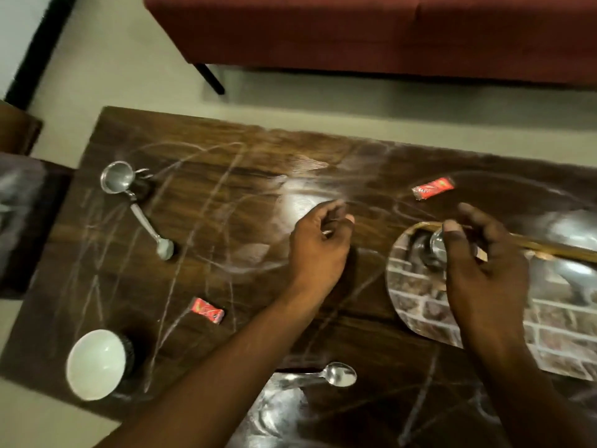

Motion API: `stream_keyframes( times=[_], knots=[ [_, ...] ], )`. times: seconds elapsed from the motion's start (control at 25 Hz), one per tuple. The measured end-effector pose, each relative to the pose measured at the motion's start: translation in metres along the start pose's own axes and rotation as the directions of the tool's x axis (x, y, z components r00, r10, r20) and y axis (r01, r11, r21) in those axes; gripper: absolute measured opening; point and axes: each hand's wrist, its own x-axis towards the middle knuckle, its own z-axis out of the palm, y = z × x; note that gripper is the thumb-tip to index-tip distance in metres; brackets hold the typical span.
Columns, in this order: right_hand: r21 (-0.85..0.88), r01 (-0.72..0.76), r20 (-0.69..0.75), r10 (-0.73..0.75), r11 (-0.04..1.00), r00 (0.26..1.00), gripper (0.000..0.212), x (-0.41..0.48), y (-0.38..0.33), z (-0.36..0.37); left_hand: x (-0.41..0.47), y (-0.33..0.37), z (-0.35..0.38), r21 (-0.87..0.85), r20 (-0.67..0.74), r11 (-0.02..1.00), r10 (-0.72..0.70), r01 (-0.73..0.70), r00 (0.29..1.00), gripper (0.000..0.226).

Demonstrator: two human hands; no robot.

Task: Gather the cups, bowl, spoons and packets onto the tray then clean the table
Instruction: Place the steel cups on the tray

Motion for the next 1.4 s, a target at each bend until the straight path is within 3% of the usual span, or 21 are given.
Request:
stream_keyframes(
  times=[0.2,0.36,0.52,0.64,0.76,0.8,0.96,1.12,1.28,1.4],
  knots=[
    [0.083,0.052,0.252,-0.071,0.995,0.965,0.040,-0.018,-0.057,0.104,0.037,0.000,-0.130,-0.021,-0.250,1.000,0.010,-0.015,0.968,0.028],
    [0.085,0.076,0.433,-0.106,0.993,0.895,0.041,-0.038,-0.096,0.204,0.065,-0.003,-0.240,-0.140,-0.433,0.990,-0.051,-0.012,0.900,0.031],
    [0.057,0.085,0.589,-0.102,0.995,0.801,0.046,-0.054,-0.128,0.298,0.087,-0.016,-0.314,-0.095,-0.558,0.995,-0.066,0.016,0.827,0.049],
    [0.065,0.158,0.668,-0.161,0.985,0.727,0.051,-0.059,-0.148,0.357,0.106,-0.022,-0.338,-0.218,-0.538,0.972,-0.193,0.086,0.821,0.053],
    [-0.004,0.284,0.757,-0.183,0.959,0.627,0.054,-0.059,-0.159,0.410,0.128,-0.025,-0.346,-0.382,-0.439,0.908,-0.342,0.172,0.831,0.022],
    [-0.042,0.326,0.784,-0.170,0.945,0.596,0.054,-0.056,-0.160,0.425,0.134,-0.026,-0.345,-0.414,-0.404,0.892,-0.361,0.184,0.840,0.012],
    [-0.115,0.352,0.856,-0.087,0.929,0.509,0.046,-0.043,-0.160,0.459,0.146,-0.031,-0.338,-0.478,-0.335,0.857,-0.383,0.195,0.861,0.015],
    [-0.122,0.300,0.819,-0.074,0.946,0.569,0.030,-0.037,-0.158,0.459,0.151,-0.029,-0.334,-0.454,-0.356,0.873,-0.359,0.176,0.863,0.024],
    [-0.094,0.111,0.768,0.002,0.989,0.640,0.017,-0.035,-0.152,0.438,0.147,-0.019,-0.321,-0.429,-0.337,0.882,-0.356,0.195,0.872,0.022],
    [-0.055,-0.051,0.731,0.075,0.997,0.678,0.020,-0.029,-0.146,0.408,0.140,-0.003,-0.300,-0.431,-0.305,0.885,-0.327,0.177,0.894,0.019]
  ],
)
